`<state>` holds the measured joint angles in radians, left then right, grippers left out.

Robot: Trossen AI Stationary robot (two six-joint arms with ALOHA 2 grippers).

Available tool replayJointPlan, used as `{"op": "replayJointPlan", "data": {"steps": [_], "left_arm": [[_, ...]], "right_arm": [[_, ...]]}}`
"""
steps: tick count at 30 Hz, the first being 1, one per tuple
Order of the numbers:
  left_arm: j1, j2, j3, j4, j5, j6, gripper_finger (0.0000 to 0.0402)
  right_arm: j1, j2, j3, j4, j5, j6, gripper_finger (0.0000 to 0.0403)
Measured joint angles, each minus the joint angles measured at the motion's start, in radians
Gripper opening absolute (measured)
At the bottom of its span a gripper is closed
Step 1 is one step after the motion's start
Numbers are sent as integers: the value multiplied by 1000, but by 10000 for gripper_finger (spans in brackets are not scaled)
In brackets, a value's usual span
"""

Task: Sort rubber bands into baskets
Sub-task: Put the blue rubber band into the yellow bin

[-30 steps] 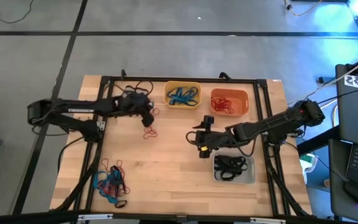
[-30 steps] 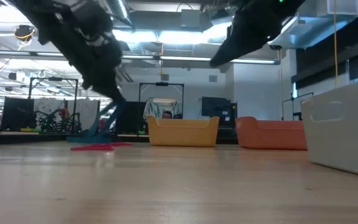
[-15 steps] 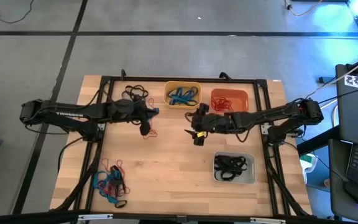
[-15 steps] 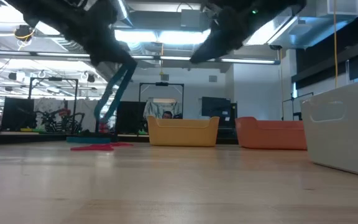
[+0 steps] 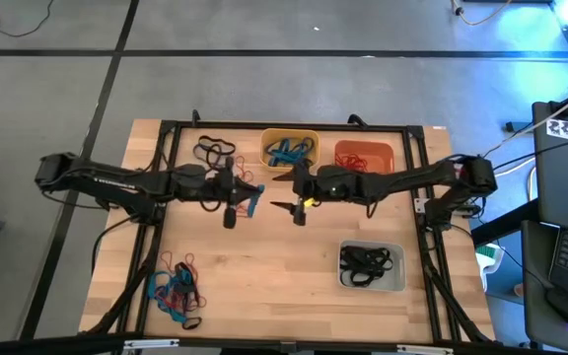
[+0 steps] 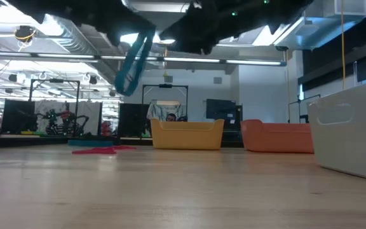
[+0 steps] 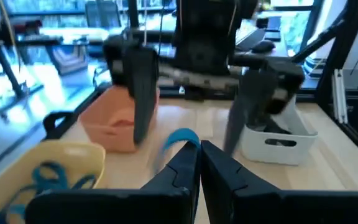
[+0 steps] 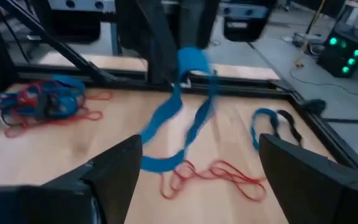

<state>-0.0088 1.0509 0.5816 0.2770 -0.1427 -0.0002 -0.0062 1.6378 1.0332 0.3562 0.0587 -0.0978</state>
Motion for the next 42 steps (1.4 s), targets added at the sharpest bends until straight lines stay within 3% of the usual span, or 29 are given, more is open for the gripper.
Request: {"op": "replayJointPlan", "data": {"steps": [8, 14, 18, 29, 35, 42], "left_arm": [[-19, 110, 0, 190, 2, 23, 17], [-19, 147, 0, 249, 2, 34, 17], [-19, 151, 0, 260, 2, 34, 17], [-19, 150, 0, 261, 2, 7, 17], [-19, 150, 0, 259, 2, -42, 27], [-20, 147, 0, 234, 2, -38, 108]], "right_arm": [[6, 94, 0, 177, -27, 41, 319], [6, 109, 0, 190, -38, 41, 308], [6, 110, 0, 231, -81, 41, 253], [6, 110, 0, 194, -78, -16, 14], [6, 110, 0, 192, -78, -23, 31], [6, 110, 0, 173, -78, -43, 7]]}}
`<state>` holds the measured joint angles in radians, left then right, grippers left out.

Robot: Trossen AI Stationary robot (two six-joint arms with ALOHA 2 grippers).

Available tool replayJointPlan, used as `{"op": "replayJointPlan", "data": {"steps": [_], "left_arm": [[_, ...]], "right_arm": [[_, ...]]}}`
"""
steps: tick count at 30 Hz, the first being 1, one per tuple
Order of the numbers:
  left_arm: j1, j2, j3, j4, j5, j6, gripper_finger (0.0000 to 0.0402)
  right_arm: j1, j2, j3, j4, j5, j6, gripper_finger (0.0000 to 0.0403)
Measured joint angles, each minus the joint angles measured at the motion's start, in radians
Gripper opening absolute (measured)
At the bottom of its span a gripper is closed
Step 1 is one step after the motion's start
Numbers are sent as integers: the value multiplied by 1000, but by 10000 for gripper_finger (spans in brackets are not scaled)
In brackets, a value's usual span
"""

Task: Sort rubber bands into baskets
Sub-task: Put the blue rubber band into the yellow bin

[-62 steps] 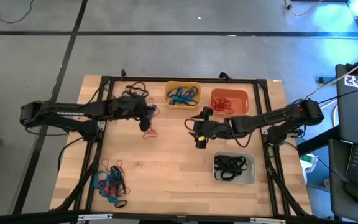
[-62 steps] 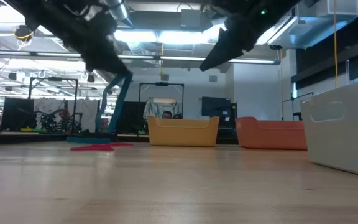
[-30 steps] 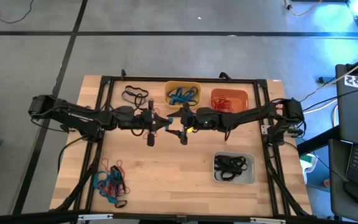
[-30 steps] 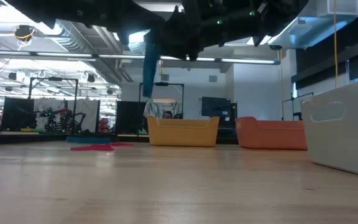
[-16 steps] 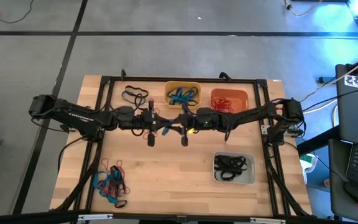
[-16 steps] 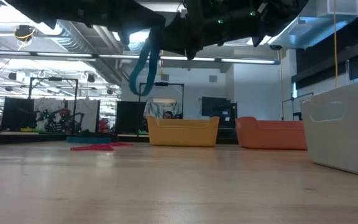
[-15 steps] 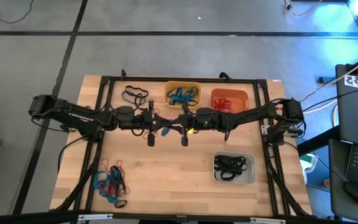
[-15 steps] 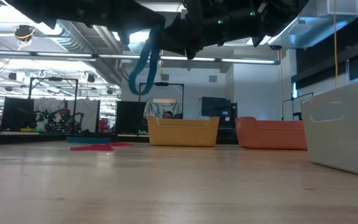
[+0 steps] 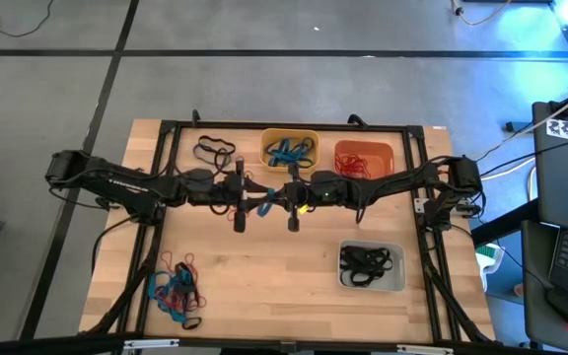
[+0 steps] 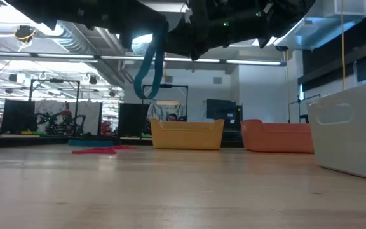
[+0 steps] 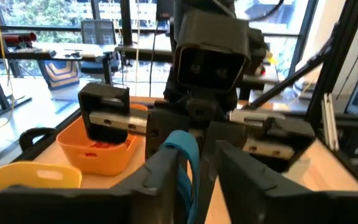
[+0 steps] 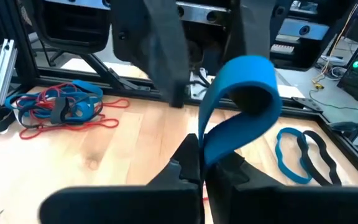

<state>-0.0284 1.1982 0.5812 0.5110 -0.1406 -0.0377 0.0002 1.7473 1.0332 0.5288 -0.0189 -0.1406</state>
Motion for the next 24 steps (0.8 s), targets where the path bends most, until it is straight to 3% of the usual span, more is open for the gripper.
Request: {"op": "replayJointPlan", "data": {"steps": [6, 15, 24], "left_arm": [[19, -76, 0, -200, 0, 11, 157], [65, -227, 0, -492, -64, -17, 159], [105, -204, 0, -584, -145, -44, 155]], "right_arm": [[0, -36, 0, -73, 93, -49, 23], [-36, -113, 0, -176, 382, -269, 8], [-229, -112, 0, -238, 385, -297, 16]]}}
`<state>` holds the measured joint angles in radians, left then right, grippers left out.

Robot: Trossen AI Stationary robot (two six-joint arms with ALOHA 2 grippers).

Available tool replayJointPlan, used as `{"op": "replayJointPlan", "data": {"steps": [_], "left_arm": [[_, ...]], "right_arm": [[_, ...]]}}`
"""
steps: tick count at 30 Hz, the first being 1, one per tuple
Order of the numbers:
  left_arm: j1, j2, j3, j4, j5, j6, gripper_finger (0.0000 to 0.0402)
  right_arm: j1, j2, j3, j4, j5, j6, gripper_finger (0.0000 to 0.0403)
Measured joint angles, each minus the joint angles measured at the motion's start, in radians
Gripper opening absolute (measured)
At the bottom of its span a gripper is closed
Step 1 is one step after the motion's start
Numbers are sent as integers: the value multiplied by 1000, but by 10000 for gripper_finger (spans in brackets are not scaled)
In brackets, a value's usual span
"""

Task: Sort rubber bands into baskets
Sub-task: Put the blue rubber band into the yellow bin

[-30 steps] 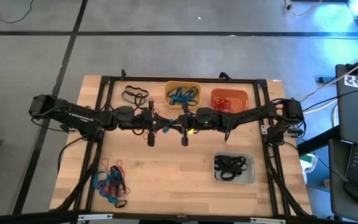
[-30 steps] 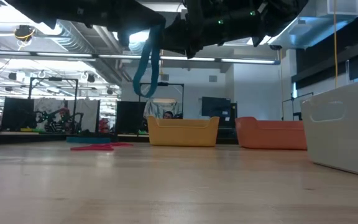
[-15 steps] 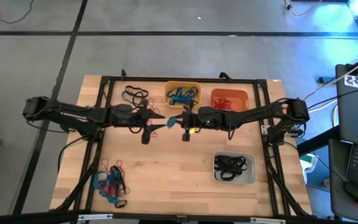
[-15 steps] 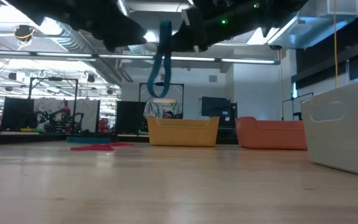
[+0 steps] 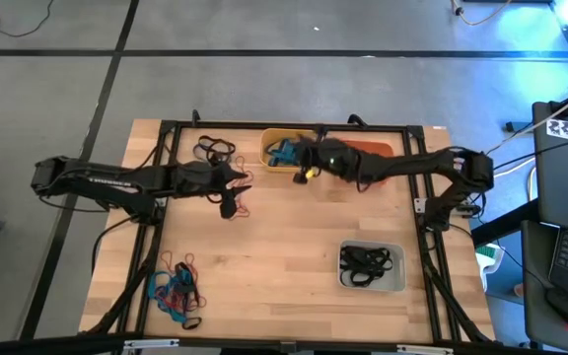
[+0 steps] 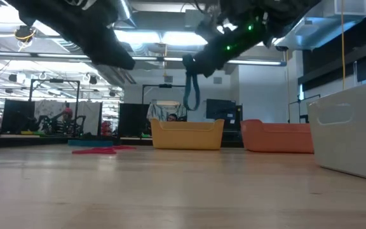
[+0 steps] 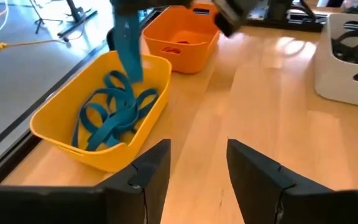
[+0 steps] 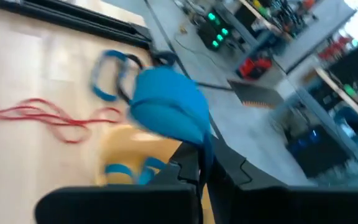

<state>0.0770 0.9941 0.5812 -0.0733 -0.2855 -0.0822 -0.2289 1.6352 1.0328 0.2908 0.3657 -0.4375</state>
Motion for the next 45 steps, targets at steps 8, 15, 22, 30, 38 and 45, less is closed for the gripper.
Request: {"op": "replayJointPlan", "data": {"steps": [8, 15, 22, 30, 38, 45], "left_arm": [[30, 22, 0, 2, 0, -16, 155], [32, 22, 0, 2, 0, -19, 155], [32, 22, 0, 3, 0, -35, 155], [32, 27, 0, 1, 0, -42, 155], [47, 85, 0, 1, -12, -48, 155], [78, 136, 0, 2, -13, -53, 155]], "right_arm": [[-147, 43, 0, -13, -78, 195, 16], [-171, 53, 0, -89, -125, 285, 38], [-170, 52, 0, -154, -142, 302, 133], [-154, 38, 1, -192, -164, 303, 174], [-142, 26, 113, -453, -148, 382, 160], [-144, 33, 148, -464, -140, 384, 156]]}}
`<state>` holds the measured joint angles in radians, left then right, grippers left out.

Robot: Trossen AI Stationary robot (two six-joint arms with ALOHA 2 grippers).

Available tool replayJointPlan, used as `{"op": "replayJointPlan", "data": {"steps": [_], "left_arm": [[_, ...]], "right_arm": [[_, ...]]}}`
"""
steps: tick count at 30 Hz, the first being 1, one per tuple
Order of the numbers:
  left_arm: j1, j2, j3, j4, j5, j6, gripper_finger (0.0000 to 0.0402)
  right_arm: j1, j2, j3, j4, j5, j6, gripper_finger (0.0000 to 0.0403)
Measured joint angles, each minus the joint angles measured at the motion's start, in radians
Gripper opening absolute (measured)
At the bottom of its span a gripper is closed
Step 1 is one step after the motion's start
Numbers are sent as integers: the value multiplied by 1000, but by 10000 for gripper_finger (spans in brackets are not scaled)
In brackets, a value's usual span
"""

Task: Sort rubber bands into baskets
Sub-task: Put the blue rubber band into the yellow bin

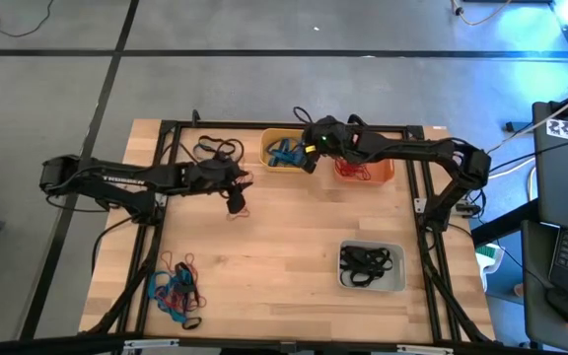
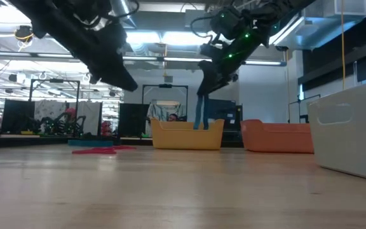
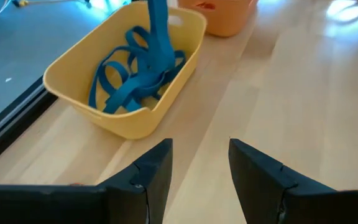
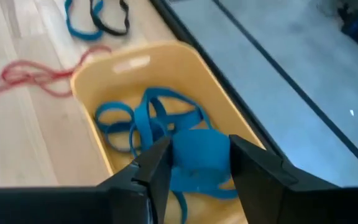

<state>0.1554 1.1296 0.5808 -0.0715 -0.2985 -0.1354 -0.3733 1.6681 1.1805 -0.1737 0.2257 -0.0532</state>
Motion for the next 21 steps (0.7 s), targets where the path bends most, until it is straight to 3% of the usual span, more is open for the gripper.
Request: {"op": "replayJointPlan", "data": {"steps": [4, 11, 17, 21], "left_arm": [[30, 29, 0, -8, -1, -18, 155], [78, 62, 0, -54, -2, -40, 155], [120, 73, 0, -90, -4, -62, 155], [153, 82, 0, -120, -65, -107, 155]], "right_arm": [[0, 21, 1, 60, 0, -3, 156], [0, 91, -1, 16, -64, 3, 156], [0, 93, -2, -10, -52, 4, 156], [0, 69, 18, -17, -43, 4, 156]]}}
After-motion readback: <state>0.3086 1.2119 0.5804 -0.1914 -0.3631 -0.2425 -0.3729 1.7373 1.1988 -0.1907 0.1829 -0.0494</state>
